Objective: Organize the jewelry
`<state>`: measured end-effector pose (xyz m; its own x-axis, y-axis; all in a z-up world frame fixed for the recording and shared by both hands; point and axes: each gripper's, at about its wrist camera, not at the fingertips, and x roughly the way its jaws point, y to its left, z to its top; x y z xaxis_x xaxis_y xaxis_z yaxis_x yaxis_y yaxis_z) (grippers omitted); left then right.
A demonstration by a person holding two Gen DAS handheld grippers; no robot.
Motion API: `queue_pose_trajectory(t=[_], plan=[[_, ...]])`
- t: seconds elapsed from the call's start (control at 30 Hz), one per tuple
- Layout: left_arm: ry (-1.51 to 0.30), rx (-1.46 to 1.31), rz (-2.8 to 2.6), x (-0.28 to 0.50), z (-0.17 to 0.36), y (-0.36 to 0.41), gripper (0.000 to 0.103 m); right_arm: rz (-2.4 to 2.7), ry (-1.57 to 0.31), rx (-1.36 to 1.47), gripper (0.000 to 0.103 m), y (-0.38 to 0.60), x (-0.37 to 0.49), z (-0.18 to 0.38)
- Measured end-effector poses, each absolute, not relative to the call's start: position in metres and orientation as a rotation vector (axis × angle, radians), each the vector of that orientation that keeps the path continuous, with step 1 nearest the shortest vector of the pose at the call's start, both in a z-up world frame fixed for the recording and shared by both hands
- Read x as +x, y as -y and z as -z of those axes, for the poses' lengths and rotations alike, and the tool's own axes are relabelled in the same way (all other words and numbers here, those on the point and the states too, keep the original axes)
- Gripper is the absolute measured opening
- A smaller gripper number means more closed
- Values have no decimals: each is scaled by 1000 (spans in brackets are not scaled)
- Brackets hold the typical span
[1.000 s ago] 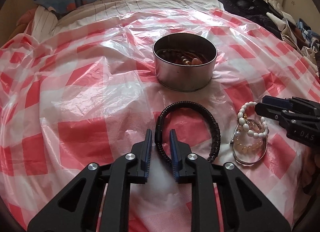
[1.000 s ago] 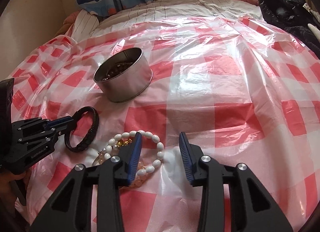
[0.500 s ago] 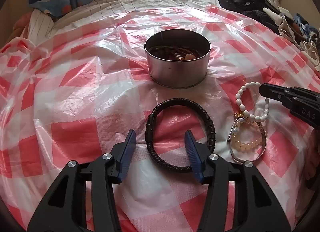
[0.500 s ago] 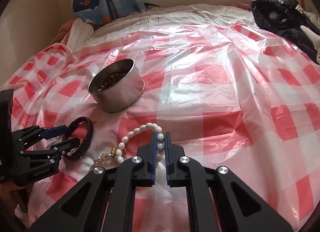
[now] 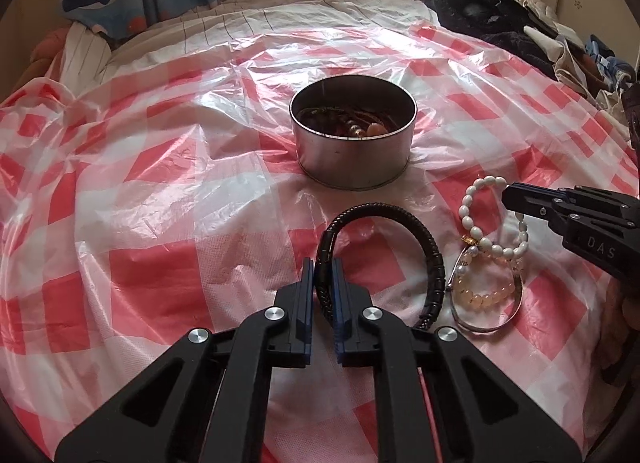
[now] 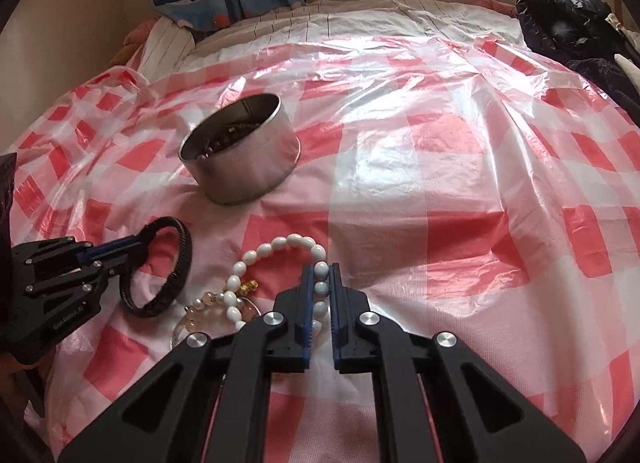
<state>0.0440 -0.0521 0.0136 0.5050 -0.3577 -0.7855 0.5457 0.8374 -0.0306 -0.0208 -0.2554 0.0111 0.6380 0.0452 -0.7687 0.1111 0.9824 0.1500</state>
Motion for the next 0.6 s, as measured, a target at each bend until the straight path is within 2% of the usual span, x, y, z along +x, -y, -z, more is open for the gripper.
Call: queue_pose_trajectory(t=[0.17,0.2,0.23,0.27,0.33,0.4,0.43,0.47,0.5,0.6], plan=[[-920,226,542,49,-7,50,8,56,-890,209,10,260,-18,-11],[-927,227,543,50,-6,50,8,60,-906,208,15,260,-17,-8],[-928,225,538,50,-6,50,8,67,-913,204,32,260,-17,-7],[-930,221,536,51,-5,50,9,75,-913,191,41,259,-17,-7],[-941,219,545,52,-3,51,14,79,-928,158,41,255,-16,-4],[-940,239,544,50,0,53,15,82,-951,132,38,251,-13,2],[-932,251,542,49,0,55,15,72,-954,128,19,249,-13,3],[-929,259,544,48,-1,56,13,56,-958,139,8,249,-13,3],[-924,260,548,46,-2,56,8,45,-954,155,8,250,-14,3],[-897,253,559,42,-9,57,7,-29,-908,299,8,262,-18,-2]])
